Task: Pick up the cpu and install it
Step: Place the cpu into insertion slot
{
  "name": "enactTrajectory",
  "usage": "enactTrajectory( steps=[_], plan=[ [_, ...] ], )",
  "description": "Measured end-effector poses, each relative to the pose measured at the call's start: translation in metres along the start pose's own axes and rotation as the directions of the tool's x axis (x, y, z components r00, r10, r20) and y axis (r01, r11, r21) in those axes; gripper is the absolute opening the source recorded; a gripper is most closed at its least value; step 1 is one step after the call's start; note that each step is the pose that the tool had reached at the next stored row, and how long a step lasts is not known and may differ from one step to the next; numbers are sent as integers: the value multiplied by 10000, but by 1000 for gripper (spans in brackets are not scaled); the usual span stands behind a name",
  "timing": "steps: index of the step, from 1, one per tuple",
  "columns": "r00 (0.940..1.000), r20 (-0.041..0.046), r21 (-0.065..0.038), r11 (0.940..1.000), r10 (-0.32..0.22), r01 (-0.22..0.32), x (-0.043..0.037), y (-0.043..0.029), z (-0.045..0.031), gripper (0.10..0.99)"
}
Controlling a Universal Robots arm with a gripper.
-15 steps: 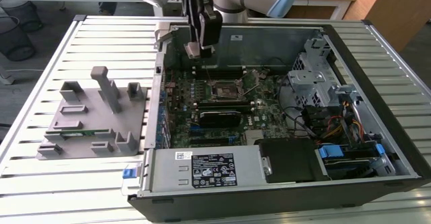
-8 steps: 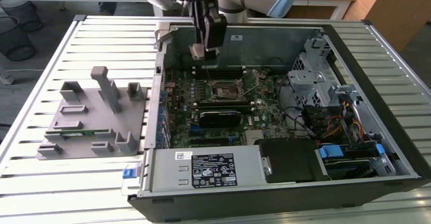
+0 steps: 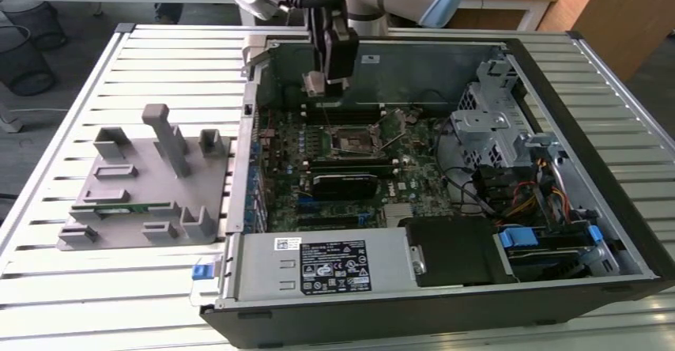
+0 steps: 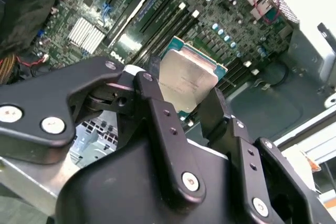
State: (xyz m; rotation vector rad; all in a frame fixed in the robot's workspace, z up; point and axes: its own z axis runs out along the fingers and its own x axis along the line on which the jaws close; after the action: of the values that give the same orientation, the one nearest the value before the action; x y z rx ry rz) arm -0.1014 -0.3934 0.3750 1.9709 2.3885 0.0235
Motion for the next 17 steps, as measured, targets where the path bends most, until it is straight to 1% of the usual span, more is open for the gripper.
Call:
enactTrajectory(
  steps=[2, 4, 7, 10, 12, 14, 17],
  plan=[
    [10000, -2, -3, 10000, 0, 0, 17, 74, 32, 537],
    [10000, 0, 0, 10000, 9, -9, 36, 122, 59, 537],
    [9998, 4, 1, 9998, 174, -174, 37, 152, 92, 537],
    [9993, 14, 7, 9993, 366, -366, 39, 159, 126, 537],
    [9993, 14, 9, 9993, 383, -383, 49, 168, 160, 537],
    [9993, 13, 9, 9993, 382, -382, 77, 213, 198, 537],
    [9993, 12, 9, 9993, 383, -383, 149, 301, 256, 537]
  ],
)
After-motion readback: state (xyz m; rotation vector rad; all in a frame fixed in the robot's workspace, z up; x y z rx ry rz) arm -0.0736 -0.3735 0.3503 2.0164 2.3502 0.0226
